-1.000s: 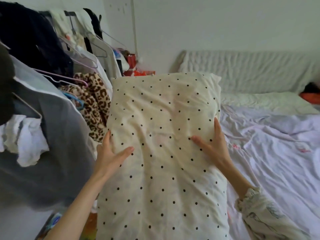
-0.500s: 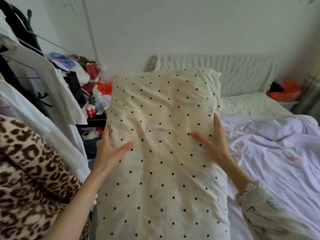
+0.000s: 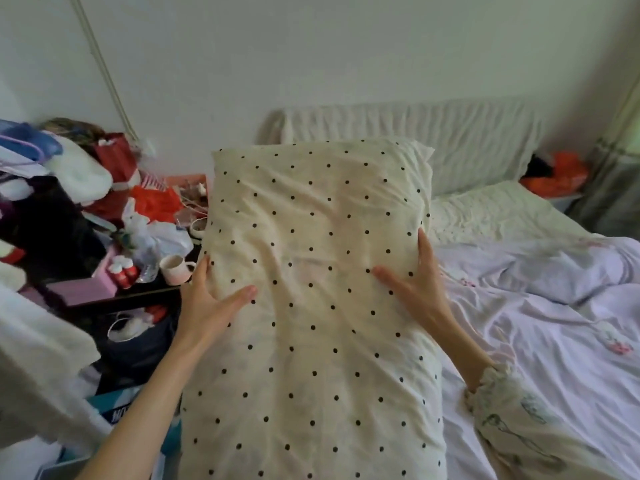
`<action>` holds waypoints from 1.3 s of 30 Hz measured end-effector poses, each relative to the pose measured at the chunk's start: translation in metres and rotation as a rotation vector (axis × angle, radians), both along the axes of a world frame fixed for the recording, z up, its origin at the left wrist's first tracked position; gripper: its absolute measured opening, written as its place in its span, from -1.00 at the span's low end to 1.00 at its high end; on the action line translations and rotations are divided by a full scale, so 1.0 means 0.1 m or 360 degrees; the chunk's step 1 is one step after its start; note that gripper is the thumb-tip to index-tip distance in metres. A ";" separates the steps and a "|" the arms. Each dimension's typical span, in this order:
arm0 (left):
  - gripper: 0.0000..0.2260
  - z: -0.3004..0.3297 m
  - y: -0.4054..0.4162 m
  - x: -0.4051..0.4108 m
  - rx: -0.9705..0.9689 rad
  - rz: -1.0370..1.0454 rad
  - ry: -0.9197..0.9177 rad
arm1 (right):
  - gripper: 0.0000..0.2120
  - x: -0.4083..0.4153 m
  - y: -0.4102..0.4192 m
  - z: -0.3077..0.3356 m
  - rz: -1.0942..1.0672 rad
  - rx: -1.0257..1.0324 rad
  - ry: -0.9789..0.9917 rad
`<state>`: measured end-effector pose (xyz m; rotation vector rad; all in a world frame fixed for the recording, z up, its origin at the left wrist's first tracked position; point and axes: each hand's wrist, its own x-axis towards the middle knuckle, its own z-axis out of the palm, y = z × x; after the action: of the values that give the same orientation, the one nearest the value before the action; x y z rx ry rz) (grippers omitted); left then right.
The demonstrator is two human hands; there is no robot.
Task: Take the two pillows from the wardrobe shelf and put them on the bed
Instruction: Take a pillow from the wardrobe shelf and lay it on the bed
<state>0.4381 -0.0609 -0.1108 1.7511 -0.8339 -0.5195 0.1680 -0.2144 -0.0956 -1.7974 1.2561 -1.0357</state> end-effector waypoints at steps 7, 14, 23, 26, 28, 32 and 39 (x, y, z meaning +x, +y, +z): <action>-0.14 0.01 -1.41 0.82 0.0012 -0.0008 -0.0043 | -0.05 0.73 -1.34 -0.06 0.0017 0.0027 -0.0074; -0.05 0.44 -2.77 1.54 0.0003 0.0035 -0.0238 | -0.05 1.42 -2.70 0.28 -0.0001 0.0024 -0.0226; -0.07 0.34 -4.20 2.11 0.0039 -0.0075 -0.0213 | -0.06 1.88 -3.79 0.17 -0.0180 0.0076 -0.0308; -0.07 0.27 -4.77 2.33 0.0130 -0.0179 -0.0206 | -0.07 2.00 -4.14 0.07 -0.0268 0.0090 -0.0305; -0.09 0.24 -5.21 2.47 0.0136 -0.0249 -0.0242 | -0.07 2.09 -4.39 -0.02 -0.0353 0.0118 -0.0319; -0.06 0.19 -6.08 2.75 0.0109 -0.0556 -0.0260 | -0.09 2.30 -4.87 -0.19 -0.0597 0.0153 -0.0332; -0.01 0.05 -7.41 3.07 0.0244 -0.0807 -0.0297 | -0.08 2.60 -5.60 -0.47 -0.0907 0.0212 -0.0351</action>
<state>0.7453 -0.8015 -0.1060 1.7419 -1.4186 -0.7758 0.4276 -0.7744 -0.1423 -1.2046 1.6935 -1.3734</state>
